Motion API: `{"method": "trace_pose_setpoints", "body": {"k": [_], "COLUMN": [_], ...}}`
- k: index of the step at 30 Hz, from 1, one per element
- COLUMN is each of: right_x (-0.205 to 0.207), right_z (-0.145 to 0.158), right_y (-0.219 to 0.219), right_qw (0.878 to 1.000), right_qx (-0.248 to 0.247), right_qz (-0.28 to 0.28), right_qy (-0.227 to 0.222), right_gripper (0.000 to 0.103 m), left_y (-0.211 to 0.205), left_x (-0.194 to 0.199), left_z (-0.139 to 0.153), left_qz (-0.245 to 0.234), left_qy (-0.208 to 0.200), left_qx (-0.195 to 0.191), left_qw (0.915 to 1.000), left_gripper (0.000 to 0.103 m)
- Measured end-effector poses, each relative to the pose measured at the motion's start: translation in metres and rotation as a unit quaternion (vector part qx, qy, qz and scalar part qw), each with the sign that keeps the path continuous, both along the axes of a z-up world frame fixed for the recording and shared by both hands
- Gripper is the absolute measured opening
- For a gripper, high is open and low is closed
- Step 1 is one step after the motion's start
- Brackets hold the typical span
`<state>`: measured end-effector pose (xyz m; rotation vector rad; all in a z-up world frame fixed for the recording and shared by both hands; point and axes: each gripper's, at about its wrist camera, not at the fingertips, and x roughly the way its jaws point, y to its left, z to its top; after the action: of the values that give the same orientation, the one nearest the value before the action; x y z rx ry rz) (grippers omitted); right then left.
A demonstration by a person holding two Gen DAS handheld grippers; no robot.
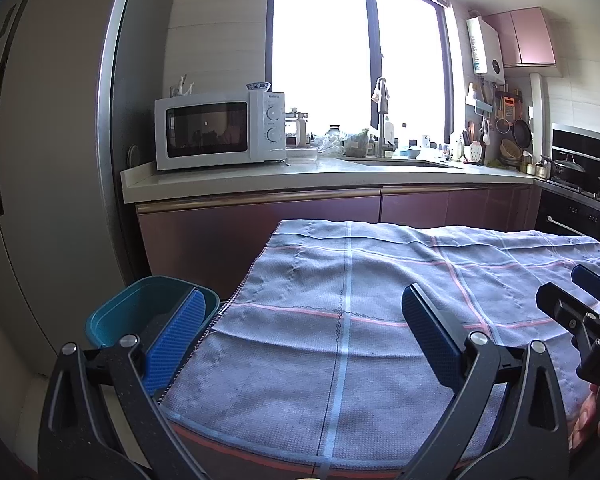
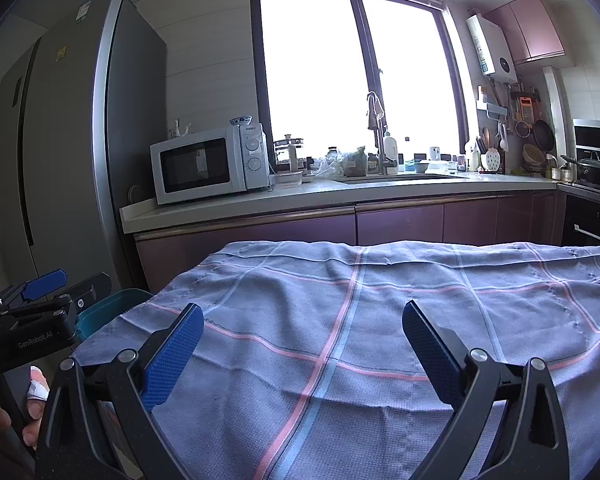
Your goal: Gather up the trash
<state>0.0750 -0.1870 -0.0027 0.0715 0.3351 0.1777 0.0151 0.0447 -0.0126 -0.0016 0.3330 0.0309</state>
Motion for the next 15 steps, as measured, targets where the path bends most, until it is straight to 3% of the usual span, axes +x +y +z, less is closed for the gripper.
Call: {"method": "trace_pose_setpoints", "body": {"k": [7,15], "right_x": [0.001,0.011], "right_z": [-0.001,-0.003], "right_y": [-0.003,-0.033], "right_qw": [1.000,0.999], "right_qx": [0.002,0.002], "right_qz": [-0.002,-0.030], "right_qy": [0.001,0.026], "right_gripper": [0.096,0.096], "left_y": [-0.007,-0.028], "left_x": [0.004,0.046], "left_z": [0.000,-0.005], "left_qz": [-0.014,-0.066], "left_qy": [0.005,0.074], "left_qx": [0.007,0.000], "left_qw": [0.9999,0.9951], "left_gripper": [0.097,0.097]}}
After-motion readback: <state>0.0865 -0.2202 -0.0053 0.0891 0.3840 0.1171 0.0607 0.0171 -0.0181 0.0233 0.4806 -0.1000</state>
